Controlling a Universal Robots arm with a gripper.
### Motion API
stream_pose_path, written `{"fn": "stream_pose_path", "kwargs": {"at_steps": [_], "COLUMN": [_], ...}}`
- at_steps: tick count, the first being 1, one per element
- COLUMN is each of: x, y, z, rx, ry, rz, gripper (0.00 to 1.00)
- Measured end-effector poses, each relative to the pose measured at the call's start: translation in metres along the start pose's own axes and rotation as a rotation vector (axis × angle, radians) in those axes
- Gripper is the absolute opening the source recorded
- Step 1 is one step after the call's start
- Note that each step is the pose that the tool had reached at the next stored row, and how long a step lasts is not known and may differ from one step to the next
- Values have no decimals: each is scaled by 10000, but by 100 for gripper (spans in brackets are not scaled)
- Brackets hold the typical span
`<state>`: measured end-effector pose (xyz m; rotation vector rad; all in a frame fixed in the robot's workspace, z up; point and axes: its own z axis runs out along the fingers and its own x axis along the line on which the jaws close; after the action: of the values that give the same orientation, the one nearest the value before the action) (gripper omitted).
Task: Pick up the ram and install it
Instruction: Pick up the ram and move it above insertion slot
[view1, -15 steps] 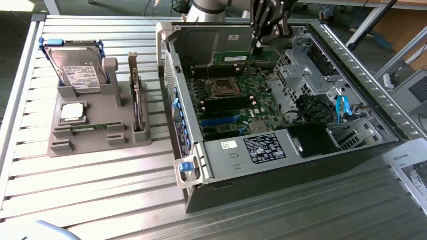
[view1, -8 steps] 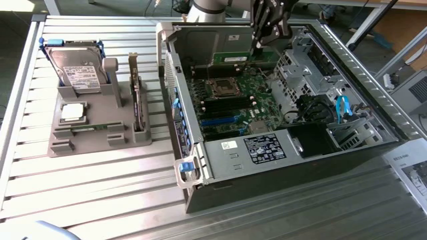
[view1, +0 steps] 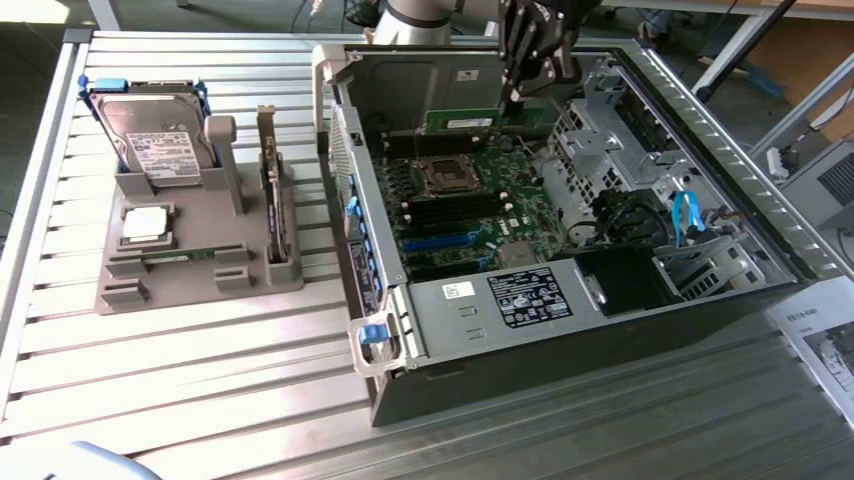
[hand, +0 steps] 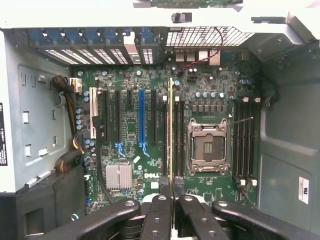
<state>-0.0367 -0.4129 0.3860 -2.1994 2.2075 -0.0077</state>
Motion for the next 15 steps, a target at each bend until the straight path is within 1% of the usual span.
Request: {"fn": "stream_pose_path", "kwargs": {"at_steps": [7, 15], "x": [1, 2], "y": [2, 3], "z": [75, 128], "rx": [16, 22], "ry": [0, 0], "rz": [0, 0], "gripper": [12, 12]}}
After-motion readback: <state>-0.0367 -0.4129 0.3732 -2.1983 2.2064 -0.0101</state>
